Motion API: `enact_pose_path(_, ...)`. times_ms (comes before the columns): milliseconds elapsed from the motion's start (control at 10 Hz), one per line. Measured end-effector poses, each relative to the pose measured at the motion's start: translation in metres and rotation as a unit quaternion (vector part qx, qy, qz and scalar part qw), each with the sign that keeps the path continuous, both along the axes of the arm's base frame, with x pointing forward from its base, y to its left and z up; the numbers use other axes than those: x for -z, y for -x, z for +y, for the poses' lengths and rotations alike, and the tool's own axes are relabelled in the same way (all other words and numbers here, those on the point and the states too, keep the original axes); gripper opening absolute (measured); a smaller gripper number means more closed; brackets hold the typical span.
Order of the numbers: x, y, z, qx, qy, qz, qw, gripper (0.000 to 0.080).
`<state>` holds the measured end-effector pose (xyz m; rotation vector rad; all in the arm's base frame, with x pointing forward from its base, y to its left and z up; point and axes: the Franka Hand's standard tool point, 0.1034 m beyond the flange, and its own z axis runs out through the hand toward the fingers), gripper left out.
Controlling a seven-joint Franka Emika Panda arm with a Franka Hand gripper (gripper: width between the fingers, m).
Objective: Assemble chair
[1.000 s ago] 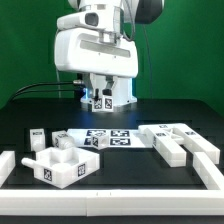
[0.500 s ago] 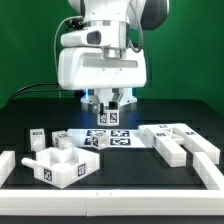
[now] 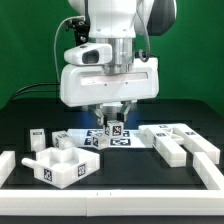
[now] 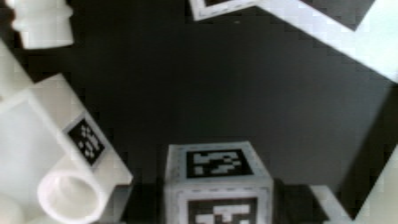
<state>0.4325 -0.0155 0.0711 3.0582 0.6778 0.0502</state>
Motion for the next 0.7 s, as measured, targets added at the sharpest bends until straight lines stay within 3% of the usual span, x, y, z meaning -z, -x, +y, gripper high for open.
enact_pose_path(200, 0.002, 0.003, 0.001, 0.008, -0.001, 0.003, 1.000, 0.0279)
enact_pose_path(400, 0.018, 0.033, 0.021, 0.090, -0.008, 0.022, 0.996, 0.0279)
enact_pose_path(700, 0.018, 0.032, 0.018, 0.111, -0.014, 0.022, 0.993, 0.0279)
